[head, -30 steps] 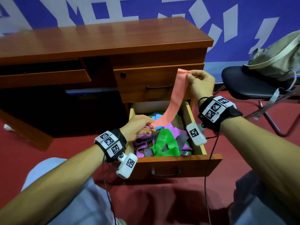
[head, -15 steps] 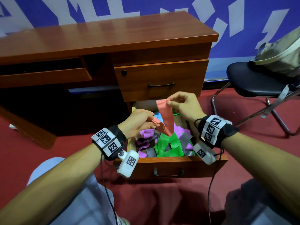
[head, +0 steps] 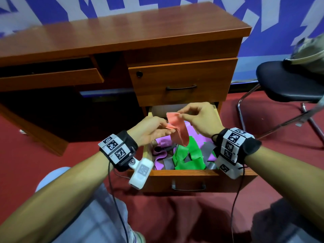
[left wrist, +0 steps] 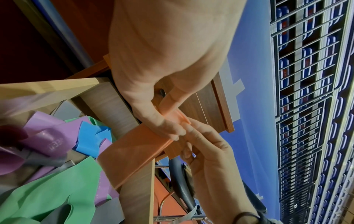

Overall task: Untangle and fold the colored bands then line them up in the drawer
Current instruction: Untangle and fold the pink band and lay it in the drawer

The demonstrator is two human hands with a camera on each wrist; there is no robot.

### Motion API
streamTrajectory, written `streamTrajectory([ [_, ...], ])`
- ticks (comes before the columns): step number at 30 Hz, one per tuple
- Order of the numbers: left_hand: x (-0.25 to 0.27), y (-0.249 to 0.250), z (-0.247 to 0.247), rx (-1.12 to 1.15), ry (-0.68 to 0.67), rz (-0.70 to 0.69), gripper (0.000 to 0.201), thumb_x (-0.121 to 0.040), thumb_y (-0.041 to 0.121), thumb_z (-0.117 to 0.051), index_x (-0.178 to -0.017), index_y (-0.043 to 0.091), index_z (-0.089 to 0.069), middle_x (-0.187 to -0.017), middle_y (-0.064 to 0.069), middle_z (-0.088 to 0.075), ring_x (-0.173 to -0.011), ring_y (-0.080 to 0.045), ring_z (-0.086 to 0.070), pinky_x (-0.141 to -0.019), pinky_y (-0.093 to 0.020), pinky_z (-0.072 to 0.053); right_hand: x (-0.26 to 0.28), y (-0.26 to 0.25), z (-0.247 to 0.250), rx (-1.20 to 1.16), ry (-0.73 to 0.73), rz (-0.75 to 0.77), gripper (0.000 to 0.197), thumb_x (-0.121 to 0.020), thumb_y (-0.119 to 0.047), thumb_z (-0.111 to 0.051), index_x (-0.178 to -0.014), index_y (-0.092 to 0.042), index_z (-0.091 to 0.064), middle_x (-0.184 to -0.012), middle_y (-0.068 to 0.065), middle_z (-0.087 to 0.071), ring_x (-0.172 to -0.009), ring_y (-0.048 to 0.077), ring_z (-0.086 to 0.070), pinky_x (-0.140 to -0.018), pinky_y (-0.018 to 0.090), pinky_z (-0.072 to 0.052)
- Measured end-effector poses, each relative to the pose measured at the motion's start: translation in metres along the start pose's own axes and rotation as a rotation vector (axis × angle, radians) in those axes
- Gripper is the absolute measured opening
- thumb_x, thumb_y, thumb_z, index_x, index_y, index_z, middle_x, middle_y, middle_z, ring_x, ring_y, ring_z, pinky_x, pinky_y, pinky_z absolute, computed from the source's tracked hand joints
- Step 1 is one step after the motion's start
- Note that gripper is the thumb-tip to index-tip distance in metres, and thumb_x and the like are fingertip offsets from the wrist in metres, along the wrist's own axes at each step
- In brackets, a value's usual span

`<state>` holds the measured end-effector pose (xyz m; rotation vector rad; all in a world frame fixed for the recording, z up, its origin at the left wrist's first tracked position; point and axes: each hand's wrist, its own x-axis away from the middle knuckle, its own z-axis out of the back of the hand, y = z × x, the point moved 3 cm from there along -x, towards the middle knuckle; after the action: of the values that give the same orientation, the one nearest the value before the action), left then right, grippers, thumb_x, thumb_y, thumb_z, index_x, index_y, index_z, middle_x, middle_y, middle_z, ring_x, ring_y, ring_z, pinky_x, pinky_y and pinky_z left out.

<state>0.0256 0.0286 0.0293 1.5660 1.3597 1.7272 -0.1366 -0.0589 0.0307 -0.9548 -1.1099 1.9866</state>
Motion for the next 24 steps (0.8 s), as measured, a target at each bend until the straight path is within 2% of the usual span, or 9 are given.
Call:
streamTrajectory([
  [2, -0.001, -0.002, -0.001, -0.021, -0.01, 0.012, 0.012, -0.094, -0.012, -0.051, -0.097, -0.014, -0.063, -0.071, -0.021, -0.071, -0.061, -0.023, -0.071, -0.058, -0.022, -0.058, -0.004, 0.004, 0.004, -0.078, 0.109, -0.011, 0.004, -0.084, -0.011, -0.079, -0.082, -0.014, -0.078, -0.07, -0.005, -0.073, -0.049, -0.002, -0.059, -0.051, 0.018, -0.046],
  [4, 0.001, -0.003, -0.003, -0.02, -0.023, 0.023, 0.013, -0.094, -0.012, -0.052, -0.098, -0.014, -0.064, -0.069, -0.021, -0.071, -0.06, -0.022, -0.071, -0.059, -0.022, -0.059, -0.005, 0.008, 0.004, -0.055, 0.131, -0.02, 0.004, -0.082, -0.015, -0.081, -0.08, -0.017, -0.079, -0.075, -0.002, -0.075, -0.061, 0.002, -0.066, -0.058, 0.026, -0.052],
  [7, 0.004, -0.003, -0.006, 0.01, -0.041, 0.029, 0.014, -0.093, -0.014, -0.05, -0.092, -0.013, -0.064, -0.07, -0.021, -0.071, -0.059, -0.022, -0.072, -0.056, -0.021, -0.058, 0.001, 0.006, -0.001, 0.065, -0.016, 0.018, 0.004, -0.083, -0.02, -0.082, -0.084, -0.016, -0.081, -0.073, -0.004, -0.075, -0.055, -0.004, -0.06, -0.054, 0.02, -0.046],
  [10, 0.005, -0.002, -0.007, 0.042, -0.034, 0.033, 0.024, -0.092, -0.016, -0.045, -0.089, -0.01, -0.067, -0.076, -0.021, -0.073, -0.06, -0.022, -0.073, -0.054, -0.02, -0.056, 0.005, 0.005, -0.011, 0.101, -0.13, 0.082, 0.002, -0.084, -0.022, -0.08, -0.085, -0.023, -0.081, -0.076, -0.006, -0.076, -0.056, 0.005, -0.059, -0.055, 0.03, -0.049],
  [14, 0.005, -0.002, -0.004, 0.07, 0.009, 0.041, 0.026, -0.091, -0.016, -0.042, -0.106, -0.017, -0.063, -0.078, -0.023, -0.074, -0.061, -0.024, -0.074, -0.054, -0.022, -0.058, 0.005, 0.001, -0.014, 0.11, -0.163, 0.126, 0.004, -0.085, -0.017, -0.079, -0.087, -0.019, -0.082, -0.078, -0.008, -0.077, -0.055, 0.004, -0.058, -0.056, 0.025, -0.048],
  [18, 0.006, -0.001, -0.002, 0.073, 0.014, 0.032, 0.021, -0.092, -0.015, -0.043, -0.102, -0.016, -0.062, -0.076, -0.024, -0.074, -0.063, -0.026, -0.074, -0.055, -0.022, -0.058, 0.005, 0.0, -0.012, 0.141, -0.186, 0.137, 0.008, -0.084, -0.011, -0.079, -0.086, -0.018, -0.082, -0.074, -0.014, -0.075, -0.056, 0.004, -0.06, -0.058, 0.017, -0.045],
  [20, 0.006, 0.0, -0.001, 0.077, 0.031, 0.025, 0.02, -0.091, -0.016, -0.044, -0.103, -0.016, -0.06, -0.081, -0.029, -0.072, -0.065, -0.029, -0.075, -0.054, -0.024, -0.058, 0.004, 0.0, -0.011, 0.145, -0.189, 0.138, 0.009, -0.084, -0.009, -0.078, -0.086, -0.017, -0.082, -0.069, -0.018, -0.072, -0.055, 0.003, -0.059, -0.057, 0.012, -0.041],
  [22, 0.005, 0.0, 0.0, 0.08, 0.032, 0.024, 0.025, -0.091, -0.016, -0.043, -0.111, -0.019, -0.058, -0.093, -0.033, -0.07, -0.067, -0.03, -0.075, -0.054, -0.024, -0.058, 0.005, 0.001, -0.01, 0.134, -0.197, 0.123, 0.013, -0.084, -0.008, -0.077, -0.083, -0.02, -0.082, -0.066, -0.012, -0.072, -0.051, 0.004, -0.059, -0.055, 0.012, -0.041],
  [24, 0.005, -0.001, 0.0, 0.083, 0.022, 0.029, 0.03, -0.091, -0.016, -0.042, -0.117, -0.02, -0.056, -0.098, -0.034, -0.069, -0.068, -0.03, -0.076, -0.054, -0.024, -0.058, 0.005, 0.001, -0.01, 0.113, -0.217, 0.11, 0.016, -0.085, -0.01, -0.075, -0.081, -0.024, -0.08, -0.063, 0.004, -0.073, -0.049, 0.017, -0.063, -0.054, 0.016, -0.044],
])
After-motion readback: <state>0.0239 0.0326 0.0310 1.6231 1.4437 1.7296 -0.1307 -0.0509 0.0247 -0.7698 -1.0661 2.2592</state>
